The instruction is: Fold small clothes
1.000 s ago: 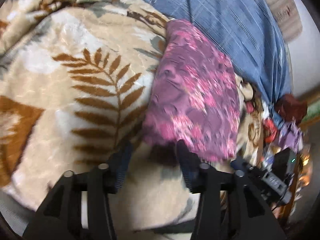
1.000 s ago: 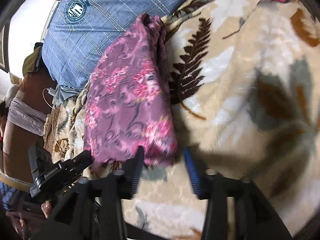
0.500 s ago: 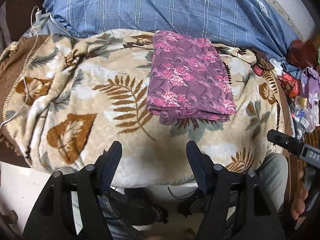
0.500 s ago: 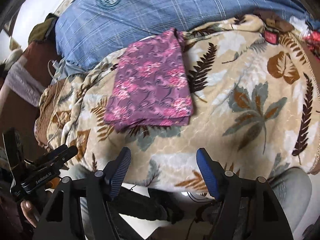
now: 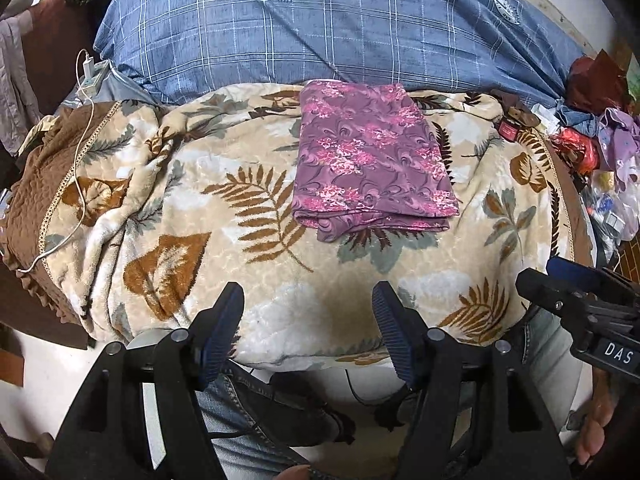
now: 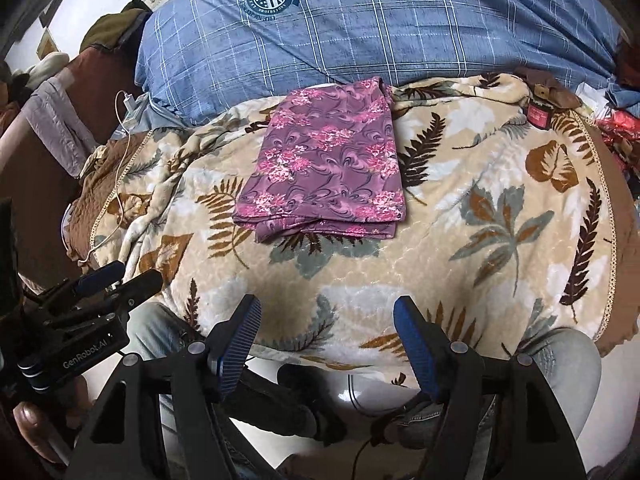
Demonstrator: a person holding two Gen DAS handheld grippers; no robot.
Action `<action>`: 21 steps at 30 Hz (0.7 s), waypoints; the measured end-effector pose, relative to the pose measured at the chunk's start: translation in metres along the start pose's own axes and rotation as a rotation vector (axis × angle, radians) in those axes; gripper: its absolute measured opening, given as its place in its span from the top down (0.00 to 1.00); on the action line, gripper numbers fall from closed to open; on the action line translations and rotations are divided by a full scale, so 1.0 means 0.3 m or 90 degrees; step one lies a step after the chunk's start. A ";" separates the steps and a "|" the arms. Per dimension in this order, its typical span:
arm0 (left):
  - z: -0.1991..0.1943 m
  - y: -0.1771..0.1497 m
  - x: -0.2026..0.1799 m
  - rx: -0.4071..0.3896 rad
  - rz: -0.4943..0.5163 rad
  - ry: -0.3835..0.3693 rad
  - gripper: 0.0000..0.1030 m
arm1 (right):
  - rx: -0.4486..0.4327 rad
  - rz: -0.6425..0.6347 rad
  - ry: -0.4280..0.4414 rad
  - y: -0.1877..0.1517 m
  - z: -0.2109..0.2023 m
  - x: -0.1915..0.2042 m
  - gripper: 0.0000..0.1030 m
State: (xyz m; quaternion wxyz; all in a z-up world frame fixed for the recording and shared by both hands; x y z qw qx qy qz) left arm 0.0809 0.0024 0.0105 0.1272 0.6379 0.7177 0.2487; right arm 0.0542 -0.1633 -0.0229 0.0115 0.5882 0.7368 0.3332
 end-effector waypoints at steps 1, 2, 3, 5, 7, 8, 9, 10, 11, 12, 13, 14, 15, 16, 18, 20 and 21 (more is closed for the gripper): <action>-0.001 -0.001 -0.003 0.001 0.001 0.000 0.36 | -0.003 0.001 -0.002 -0.002 -0.005 0.003 0.31; -0.002 -0.003 -0.005 0.002 0.003 -0.001 0.36 | -0.005 0.002 -0.002 -0.001 -0.010 0.003 0.31; -0.001 -0.003 -0.007 0.003 0.004 -0.002 0.36 | -0.006 0.002 -0.003 -0.001 -0.013 0.003 0.31; -0.003 -0.007 -0.015 0.007 0.005 -0.003 0.36 | -0.008 0.002 -0.005 -0.001 -0.018 0.002 0.31; -0.002 -0.008 -0.017 0.008 0.007 -0.003 0.36 | -0.009 0.003 -0.006 0.001 -0.019 0.001 0.31; -0.004 -0.010 -0.018 0.007 0.008 -0.002 0.36 | -0.008 0.003 -0.007 0.002 -0.019 0.000 0.31; -0.005 -0.009 -0.018 0.006 0.007 -0.001 0.36 | -0.008 0.004 -0.007 0.001 -0.019 0.000 0.31; -0.005 -0.009 -0.017 0.006 0.007 -0.001 0.36 | -0.008 0.004 -0.008 0.002 -0.019 -0.003 0.31; -0.006 -0.008 -0.017 0.004 0.006 -0.001 0.36 | -0.009 0.004 -0.008 0.003 -0.019 -0.004 0.31; -0.007 -0.007 -0.016 0.003 0.006 0.000 0.36 | -0.009 0.006 -0.008 0.003 -0.019 -0.006 0.31; -0.009 -0.006 -0.016 0.002 0.006 0.001 0.36 | -0.008 0.007 -0.008 0.003 -0.018 -0.006 0.31; -0.010 -0.005 -0.015 0.002 0.006 0.001 0.36 | -0.007 0.006 -0.008 0.003 -0.017 -0.007 0.31; -0.009 -0.004 -0.015 0.002 0.006 0.000 0.36 | -0.007 0.005 -0.008 0.003 -0.019 -0.006 0.31; -0.009 -0.005 -0.016 0.003 0.006 0.001 0.36 | -0.008 0.006 -0.009 0.002 -0.017 -0.005 0.31; -0.010 -0.006 -0.018 0.003 0.007 0.002 0.36 | -0.008 0.004 -0.010 0.001 -0.016 -0.004 0.31; -0.008 -0.004 -0.014 0.003 0.010 0.003 0.36 | -0.005 0.003 -0.015 0.001 -0.013 -0.008 0.31; -0.009 -0.005 -0.014 0.003 0.009 0.002 0.36 | -0.004 0.003 -0.015 0.003 -0.012 -0.010 0.31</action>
Point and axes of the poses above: each gripper's, at about its wrist camera, not at the fingertips, and z roughly the way its jaws point, x to its left, y to its top, the point moved 3 cm from there along z, roughly the way its jaws point, and after that the axes turned 10 degrees about y, right-handed, at the moved point
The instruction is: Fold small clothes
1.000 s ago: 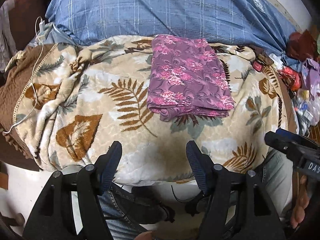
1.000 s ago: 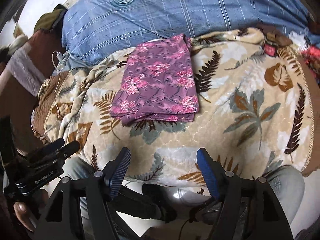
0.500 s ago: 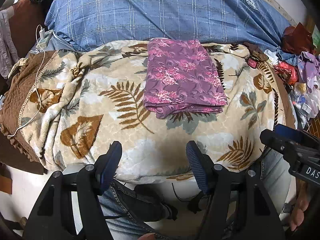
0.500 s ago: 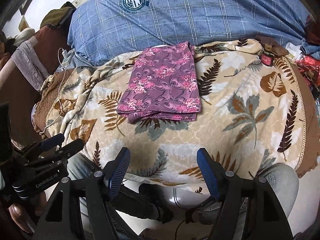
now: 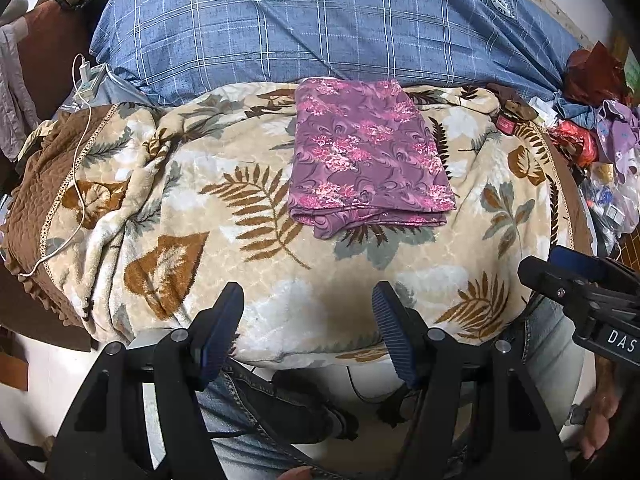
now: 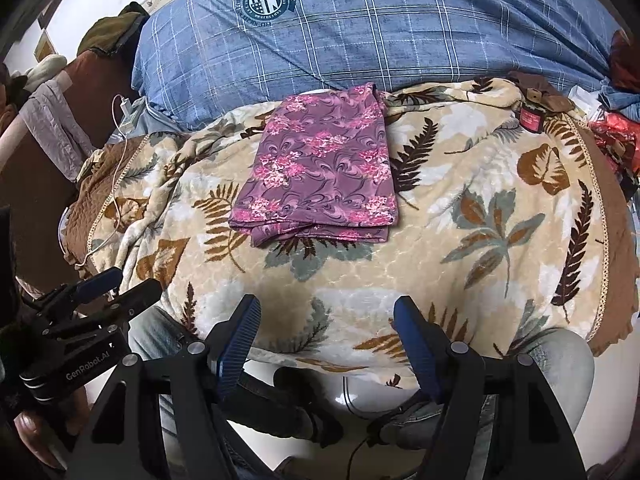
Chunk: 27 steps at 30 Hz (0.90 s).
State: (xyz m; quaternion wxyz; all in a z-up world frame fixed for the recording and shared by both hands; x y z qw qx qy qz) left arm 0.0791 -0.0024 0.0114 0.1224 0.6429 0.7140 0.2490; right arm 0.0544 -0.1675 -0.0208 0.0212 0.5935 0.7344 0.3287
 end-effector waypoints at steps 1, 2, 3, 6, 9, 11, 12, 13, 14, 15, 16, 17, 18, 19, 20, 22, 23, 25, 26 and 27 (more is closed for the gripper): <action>0.000 -0.001 -0.002 0.000 -0.001 0.001 0.36 | 0.001 0.000 -0.002 0.001 0.001 -0.002 0.31; 0.000 -0.001 -0.002 0.000 -0.002 0.001 0.36 | 0.002 -0.001 -0.004 0.002 0.002 -0.005 0.31; 0.000 0.000 -0.001 0.001 -0.002 0.001 0.36 | 0.004 -0.001 -0.007 0.002 0.004 -0.006 0.31; 0.004 0.002 0.000 0.001 0.000 0.001 0.36 | 0.007 -0.003 -0.009 0.005 0.007 -0.007 0.31; 0.008 0.004 0.004 0.002 0.002 0.000 0.36 | 0.011 -0.004 -0.015 0.008 0.010 -0.008 0.31; 0.008 0.003 0.002 0.001 0.001 0.000 0.36 | 0.013 -0.005 -0.015 0.012 0.014 -0.014 0.31; 0.008 0.004 0.003 0.002 0.001 0.000 0.36 | 0.015 -0.006 -0.014 0.013 0.016 -0.015 0.31; 0.008 0.004 0.002 0.002 0.001 0.000 0.36 | 0.016 -0.007 -0.014 0.014 0.018 -0.016 0.31; 0.007 0.004 0.002 0.002 0.002 0.000 0.36 | 0.018 -0.008 -0.014 0.016 0.020 -0.018 0.31; 0.008 0.004 0.002 0.002 0.002 0.000 0.36 | 0.019 -0.009 -0.016 0.017 0.021 -0.018 0.31; 0.010 0.004 0.000 0.002 0.002 0.000 0.36 | 0.020 -0.010 -0.018 0.018 0.023 -0.018 0.31; 0.014 0.005 0.002 0.003 0.003 -0.001 0.36 | 0.021 -0.011 -0.020 0.017 0.024 -0.016 0.31; 0.016 0.004 0.002 0.004 0.002 -0.001 0.36 | 0.022 -0.011 -0.020 0.017 0.025 -0.015 0.31; 0.026 0.005 0.006 0.005 0.004 -0.002 0.36 | 0.022 -0.011 -0.021 0.016 0.025 -0.014 0.31; 0.028 0.003 0.006 0.006 0.004 -0.003 0.36 | 0.022 -0.011 -0.021 0.016 0.025 -0.013 0.31; 0.045 0.005 0.012 0.009 0.006 -0.004 0.36 | 0.022 -0.010 -0.021 0.016 0.025 -0.013 0.31; 0.048 0.002 0.011 0.010 0.007 -0.002 0.36 | 0.021 -0.010 -0.022 0.017 0.025 -0.013 0.31; 0.054 0.006 0.015 0.012 0.009 0.000 0.36 | 0.020 -0.010 -0.023 0.018 0.026 -0.019 0.31; 0.053 0.004 0.016 0.012 0.008 0.001 0.36 | 0.020 -0.009 -0.023 0.019 0.027 -0.023 0.31; 0.053 0.004 0.018 0.012 0.008 0.001 0.36 | 0.021 -0.009 -0.022 0.020 0.028 -0.024 0.31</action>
Point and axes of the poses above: each gripper's, at about its wrist camera, not at the fingertips, and z roughly the way its jaws point, x to its left, y to its top, the point moved 3 cm from there along z, roughly the way its jaws point, and after that the axes turned 10 degrees about y, right-handed, at the moved point
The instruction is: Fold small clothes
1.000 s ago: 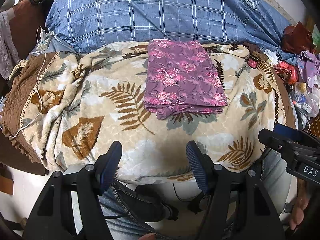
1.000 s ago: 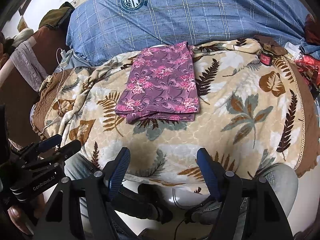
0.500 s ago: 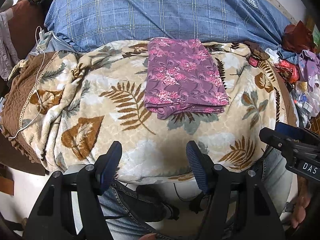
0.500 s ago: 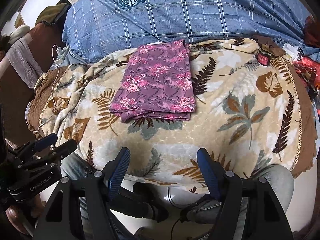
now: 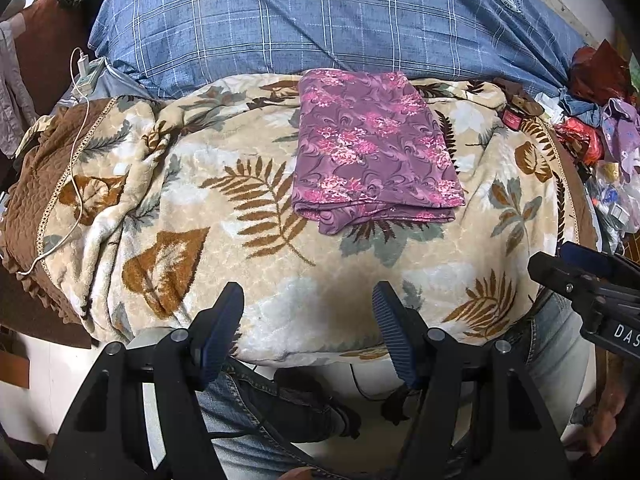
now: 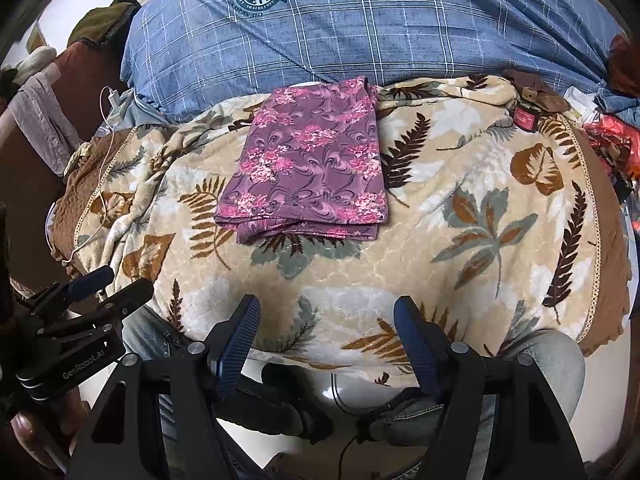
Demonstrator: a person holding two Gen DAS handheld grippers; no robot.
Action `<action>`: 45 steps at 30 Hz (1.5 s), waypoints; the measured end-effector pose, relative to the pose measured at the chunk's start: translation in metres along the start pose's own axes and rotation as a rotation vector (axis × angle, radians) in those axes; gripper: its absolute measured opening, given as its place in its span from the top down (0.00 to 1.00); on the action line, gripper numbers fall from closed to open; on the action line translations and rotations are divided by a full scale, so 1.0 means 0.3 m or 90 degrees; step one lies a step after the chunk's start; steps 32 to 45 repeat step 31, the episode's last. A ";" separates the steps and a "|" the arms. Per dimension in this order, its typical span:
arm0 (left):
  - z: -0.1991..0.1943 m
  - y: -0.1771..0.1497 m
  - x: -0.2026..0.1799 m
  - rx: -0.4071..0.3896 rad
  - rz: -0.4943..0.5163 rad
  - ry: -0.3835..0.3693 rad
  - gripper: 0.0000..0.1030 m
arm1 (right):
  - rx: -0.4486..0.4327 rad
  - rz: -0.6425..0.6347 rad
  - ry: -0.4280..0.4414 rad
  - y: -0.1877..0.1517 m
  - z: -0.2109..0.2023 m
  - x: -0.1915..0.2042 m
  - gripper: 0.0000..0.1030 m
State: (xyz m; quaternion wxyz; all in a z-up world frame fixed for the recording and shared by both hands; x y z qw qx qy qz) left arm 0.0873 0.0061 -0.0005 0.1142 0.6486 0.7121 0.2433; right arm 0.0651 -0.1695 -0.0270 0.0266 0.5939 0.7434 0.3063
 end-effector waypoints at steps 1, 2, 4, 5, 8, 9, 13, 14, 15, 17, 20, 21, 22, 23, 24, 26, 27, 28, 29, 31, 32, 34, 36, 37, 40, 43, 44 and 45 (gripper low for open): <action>0.000 0.003 0.000 0.000 0.001 0.000 0.36 | 0.000 0.000 -0.001 0.000 0.001 0.000 0.31; -0.001 0.002 0.000 0.000 0.001 0.001 0.36 | 0.001 -0.001 -0.001 0.000 0.001 0.000 0.31; -0.001 0.003 0.002 0.000 0.000 0.001 0.36 | 0.001 -0.003 0.000 0.002 0.000 -0.001 0.31; -0.002 0.001 0.003 0.000 0.000 0.000 0.36 | 0.002 -0.004 -0.001 0.004 0.000 -0.001 0.31; -0.001 0.003 0.002 0.000 0.002 0.000 0.36 | 0.002 -0.003 -0.001 0.004 0.000 0.001 0.31; -0.001 0.002 0.004 0.000 0.002 0.000 0.36 | 0.002 -0.003 -0.001 0.005 0.001 0.001 0.31; -0.001 0.003 0.003 0.000 0.002 0.001 0.36 | 0.002 -0.004 -0.001 0.006 0.001 0.003 0.31; 0.000 0.003 0.003 0.000 0.002 0.000 0.36 | 0.002 -0.004 -0.001 0.006 0.001 0.003 0.31; -0.001 0.003 0.003 0.000 0.002 0.000 0.36 | 0.003 -0.004 -0.001 0.006 0.001 0.001 0.31; -0.001 0.002 0.004 -0.001 0.001 0.000 0.36 | 0.003 -0.004 0.000 0.008 0.002 0.005 0.31; -0.001 0.002 0.004 -0.001 0.003 0.002 0.36 | 0.003 -0.004 -0.001 0.008 0.002 0.006 0.31; -0.002 0.001 0.006 -0.001 0.003 0.004 0.36 | 0.003 -0.004 0.000 0.008 0.001 0.006 0.31; 0.000 0.003 0.012 0.000 0.002 0.003 0.36 | 0.002 -0.004 0.000 0.008 0.001 0.007 0.31; 0.000 0.003 0.011 0.000 0.003 0.003 0.36 | 0.002 -0.005 0.000 0.008 0.001 0.006 0.31; 0.000 0.003 0.012 0.000 0.003 0.003 0.36 | 0.003 -0.005 -0.001 0.008 0.002 0.005 0.31; -0.001 0.003 0.014 -0.004 0.004 0.005 0.36 | 0.003 -0.005 0.000 0.008 0.002 0.005 0.31; -0.001 0.004 0.014 -0.008 0.007 0.007 0.36 | 0.002 -0.006 0.000 0.009 0.002 0.005 0.31; -0.003 0.005 0.014 -0.011 0.008 0.009 0.36 | 0.003 -0.006 -0.001 0.008 0.002 0.005 0.31; -0.003 0.005 0.014 -0.013 0.009 0.010 0.36 | 0.003 -0.005 0.000 0.008 0.003 0.005 0.31; -0.003 0.004 0.015 -0.016 0.004 0.009 0.36 | 0.003 -0.004 0.000 0.007 0.003 0.008 0.31; -0.003 0.004 0.015 -0.016 0.004 0.009 0.36 | 0.003 -0.004 0.000 0.007 0.003 0.008 0.31; -0.003 0.004 0.015 -0.016 0.004 0.009 0.36 | 0.003 -0.004 0.000 0.007 0.003 0.008 0.31; -0.003 0.004 0.015 -0.016 0.004 0.009 0.36 | 0.003 -0.004 0.000 0.007 0.003 0.008 0.31; -0.003 0.004 0.015 -0.016 0.004 0.009 0.36 | 0.003 -0.004 0.000 0.007 0.003 0.008 0.31; -0.003 0.004 0.015 -0.016 0.004 0.009 0.36 | 0.003 -0.004 0.000 0.007 0.003 0.008 0.31; -0.003 0.004 0.015 -0.016 0.004 0.009 0.36 | 0.003 -0.004 0.000 0.007 0.003 0.008 0.31; -0.003 0.004 0.015 -0.016 0.004 0.009 0.36 | 0.003 -0.004 0.000 0.007 0.003 0.008 0.31; -0.003 0.004 0.015 -0.016 0.004 0.009 0.36 | 0.003 -0.004 0.000 0.007 0.003 0.008 0.31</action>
Point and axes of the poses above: each gripper's, at about its wrist camera, not at the fingertips, and z roughly the way its jaws point, x to its left, y to its top, the point moved 3 cm from there along z, roughly the way its jaws point, and after that the axes turned 10 degrees about y, right-handed, at the moved point
